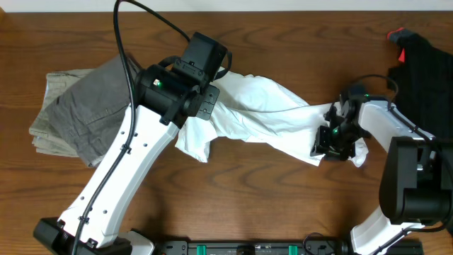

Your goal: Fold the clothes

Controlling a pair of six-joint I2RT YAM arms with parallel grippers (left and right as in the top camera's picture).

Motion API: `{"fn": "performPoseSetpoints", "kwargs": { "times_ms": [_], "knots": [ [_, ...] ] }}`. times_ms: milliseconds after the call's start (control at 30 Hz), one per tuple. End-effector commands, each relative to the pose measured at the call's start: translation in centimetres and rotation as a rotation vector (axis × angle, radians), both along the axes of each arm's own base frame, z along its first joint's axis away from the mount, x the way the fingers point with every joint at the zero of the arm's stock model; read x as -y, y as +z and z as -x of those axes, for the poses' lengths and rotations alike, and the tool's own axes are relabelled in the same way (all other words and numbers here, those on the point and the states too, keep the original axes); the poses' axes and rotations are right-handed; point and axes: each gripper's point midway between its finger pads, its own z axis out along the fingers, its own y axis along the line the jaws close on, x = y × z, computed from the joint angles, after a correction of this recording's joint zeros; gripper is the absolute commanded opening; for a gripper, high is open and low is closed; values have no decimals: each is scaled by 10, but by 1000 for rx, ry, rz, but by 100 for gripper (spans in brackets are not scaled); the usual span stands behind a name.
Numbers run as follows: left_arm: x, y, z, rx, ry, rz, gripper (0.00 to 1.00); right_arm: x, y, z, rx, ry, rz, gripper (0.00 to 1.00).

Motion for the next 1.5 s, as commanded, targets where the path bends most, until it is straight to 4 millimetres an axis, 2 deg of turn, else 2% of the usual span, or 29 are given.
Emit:
{"fn": "performPoseSetpoints", "kwargs": {
  "times_ms": [0, 67, 233, 300, 367, 467, 533, 600, 667, 767, 867, 933, 1033, 1167, 1233, 1300, 1467],
  "knots": [
    [-6, 4, -1, 18, 10, -16, 6, -6, -10, 6, -29, -33, 20, 32],
    [-6, 4, -1, 18, 10, -16, 6, -9, -10, 5, -33, -52, 26, 25],
    [-6, 4, 0, 15, 9, -18, 6, -8, -9, 7, -46, -69, 41, 1],
    [-7, 3, 1, 10, 9, -22, 6, -7, -3, 5, -33, -53, 36, 1],
    [-8, 3, 2, 7, 9, -23, 6, -5, 13, -1, 2, -31, 31, 1],
    [-9, 6, 4, 12, 9, -20, 6, 2, 55, -17, 105, -1, 28, 2],
    [-12, 13, 7, 32, 13, -17, 6, 17, 98, -32, 221, -13, 58, 1],
    [-16, 24, 10, 67, 19, -10, 6, 43, 150, -47, 369, -68, 129, 1],
    [-21, 36, 13, 105, 28, -6, 6, 65, 192, -56, 495, -132, 171, 1],
    [-28, 55, 21, 161, 36, 12, 6, 101, 251, -58, 661, -278, 224, 1],
    [-33, 69, 30, 203, 35, 35, 6, 129, 283, -51, 745, -376, 261, 1],
    [-36, 78, 35, 228, 36, 50, 6, 139, 292, -46, 763, -408, 277, 1],
    [-40, 88, 41, 259, 33, 67, 6, 136, 295, -45, 776, -407, 251, 1],
    [-42, 105, 48, 304, 17, 83, 6, 120, 301, -52, 818, -352, 163, 1],
    [-42, 115, 52, 331, 10, 101, 6, 105, 311, -60, 881, -261, 88, 1],
    [-39, 127, 56, 360, -4, 122, 6, 82, 325, -65, 971, -121, -24, 1],
    [-24, 154, 67, 421, -66, 178, 6, 46, 361, -60, 1118, 35, -188, 1]
  ]
}}
